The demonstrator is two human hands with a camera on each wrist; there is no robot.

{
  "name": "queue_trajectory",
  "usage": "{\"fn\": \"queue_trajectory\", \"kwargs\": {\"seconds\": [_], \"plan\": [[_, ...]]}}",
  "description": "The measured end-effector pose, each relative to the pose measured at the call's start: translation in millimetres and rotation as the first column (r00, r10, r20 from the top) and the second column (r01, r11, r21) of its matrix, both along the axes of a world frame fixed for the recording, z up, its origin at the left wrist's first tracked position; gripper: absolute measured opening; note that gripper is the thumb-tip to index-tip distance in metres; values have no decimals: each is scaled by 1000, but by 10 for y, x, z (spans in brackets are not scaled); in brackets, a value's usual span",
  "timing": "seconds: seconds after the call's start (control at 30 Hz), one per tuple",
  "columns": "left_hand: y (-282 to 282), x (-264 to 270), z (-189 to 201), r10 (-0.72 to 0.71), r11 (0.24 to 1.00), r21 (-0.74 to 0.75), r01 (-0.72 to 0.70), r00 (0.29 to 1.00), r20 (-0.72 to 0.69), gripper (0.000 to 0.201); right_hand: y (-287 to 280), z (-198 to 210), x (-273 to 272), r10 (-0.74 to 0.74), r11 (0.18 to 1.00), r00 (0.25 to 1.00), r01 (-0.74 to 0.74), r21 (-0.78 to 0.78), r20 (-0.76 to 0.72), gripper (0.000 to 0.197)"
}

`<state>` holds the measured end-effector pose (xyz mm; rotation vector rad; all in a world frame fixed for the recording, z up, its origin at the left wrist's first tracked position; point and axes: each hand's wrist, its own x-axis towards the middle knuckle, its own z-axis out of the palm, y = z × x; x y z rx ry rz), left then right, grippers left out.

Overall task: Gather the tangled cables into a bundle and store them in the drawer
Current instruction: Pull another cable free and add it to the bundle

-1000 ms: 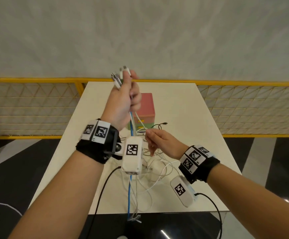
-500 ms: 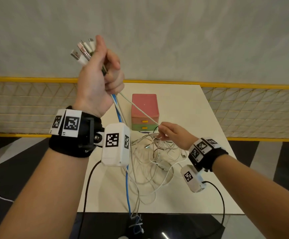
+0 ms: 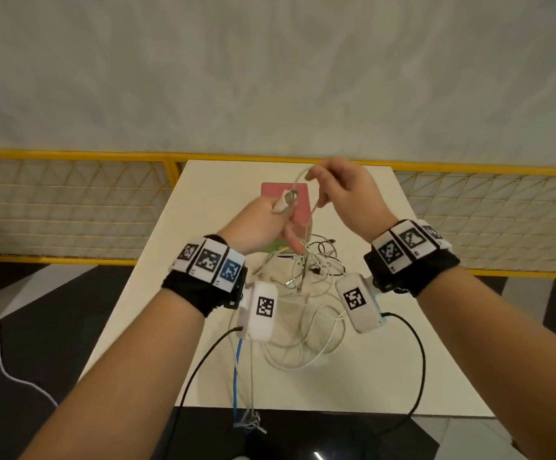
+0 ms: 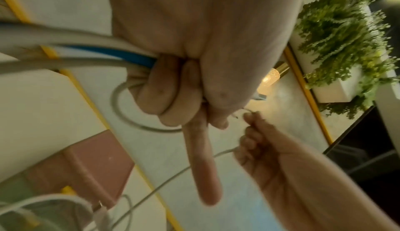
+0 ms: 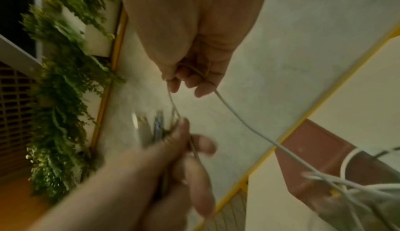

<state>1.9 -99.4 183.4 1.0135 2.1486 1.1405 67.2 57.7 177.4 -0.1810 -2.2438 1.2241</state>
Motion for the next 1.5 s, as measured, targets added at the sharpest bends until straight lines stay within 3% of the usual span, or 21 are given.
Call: {"fn": "queue_trajectory", "kwargs": {"seconds": [0.13,0.27,0.37,0.47,0.53,0.63,0.7,0.77,0.83,0.9,0.97,1.03,1.13,1.23,1.37,1.5], "plan": [[-9,-85,-34,113,991,70,-113,994,7,40,88,12,50,-23,999,1000,22,-35,-17,17],[-17,-97,217,206,945,270,-185,977,-51,36,62,-243,135,65,994,997,-60,-95,47,19],[7,-127,437,277,829,507,-236,961,-4,35,-10,-700,207,159,987,953,-152,-50,258,23],[-50,-251,640,336,693,655,-301,939,76,35,53,-1193,340,143,990,914,-135,-46,381,32],[-126,-324,690,377,697,642,-320,925,52,34,155,-1302,391,95,992,916,-53,-116,389,33],[-191,-383,585,470,797,473,-376,878,-93,23,267,-1135,367,-9,993,930,53,-108,368,28],[-202,-355,485,506,792,469,-392,851,-143,40,287,-908,313,-53,998,943,62,-16,328,23],[-163,-233,429,395,793,539,-283,913,-102,67,258,-658,243,-35,998,959,20,57,283,20],[-45,-107,328,197,885,452,-114,970,-141,72,221,-442,159,-10,985,965,-35,169,262,22],[79,-24,200,64,972,233,-19,980,-188,62,173,-253,99,24,952,965,-101,288,262,19],[142,-12,80,3,994,106,8,995,-101,34,148,-107,74,50,922,972,-134,364,230,15],[143,-40,-7,-14,997,71,14,1000,-7,40,154,-1,80,50,928,982,-114,355,183,11],[91,-33,-22,1,993,121,-4,1000,27,33,213,59,109,60,959,989,-95,267,136,8],[38,-27,144,111,960,260,-101,994,-21,32,280,-76,113,87,966,976,-131,222,199,14],[-18,-102,382,293,824,501,-263,956,19,34,347,-528,146,83,956,935,-173,236,346,31],[-96,-229,421,341,758,587,-283,940,14,34,425,-746,164,52,979,930,-119,166,363,34]]}}
